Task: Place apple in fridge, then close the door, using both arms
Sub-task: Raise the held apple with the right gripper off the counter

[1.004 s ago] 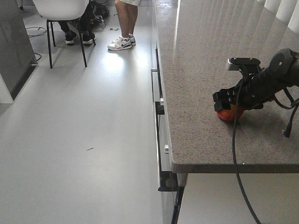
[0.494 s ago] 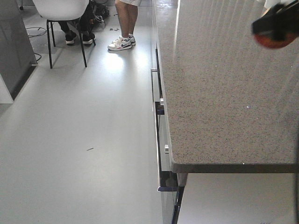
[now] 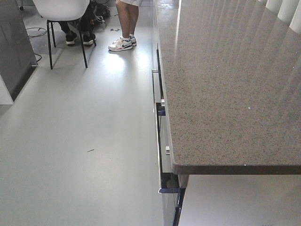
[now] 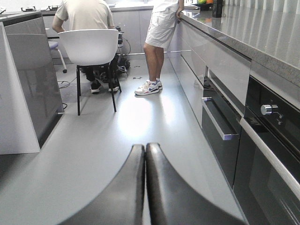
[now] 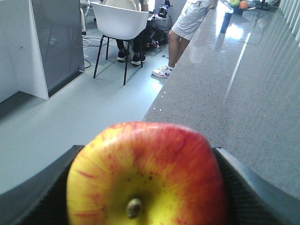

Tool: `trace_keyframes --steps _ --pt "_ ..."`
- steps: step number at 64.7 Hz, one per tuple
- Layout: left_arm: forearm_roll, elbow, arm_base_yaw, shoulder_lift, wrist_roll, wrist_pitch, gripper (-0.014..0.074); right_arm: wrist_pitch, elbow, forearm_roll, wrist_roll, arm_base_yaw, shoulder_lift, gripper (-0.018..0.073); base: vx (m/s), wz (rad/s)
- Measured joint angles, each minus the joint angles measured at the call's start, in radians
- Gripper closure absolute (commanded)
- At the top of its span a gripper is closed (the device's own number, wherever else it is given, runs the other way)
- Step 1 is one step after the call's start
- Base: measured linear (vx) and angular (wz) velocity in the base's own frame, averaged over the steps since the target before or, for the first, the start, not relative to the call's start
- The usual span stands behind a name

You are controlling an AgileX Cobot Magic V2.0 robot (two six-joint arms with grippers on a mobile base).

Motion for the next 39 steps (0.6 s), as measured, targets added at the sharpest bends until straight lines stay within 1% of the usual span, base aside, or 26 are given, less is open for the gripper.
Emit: trace_keyframes --steps 9,39 --pt "0.000 0.000 0.000 0.000 0.000 0.000 0.0602 0.000 0.037 0.000 0.001 0.000 -0.025 0.0461 0.00 0.00" --pt "0.000 0.000 0.000 0.000 0.000 0.000 0.0602 0.000 0.042 0.000 0.002 0.000 -0.031 0.0461 0.00 0.00"
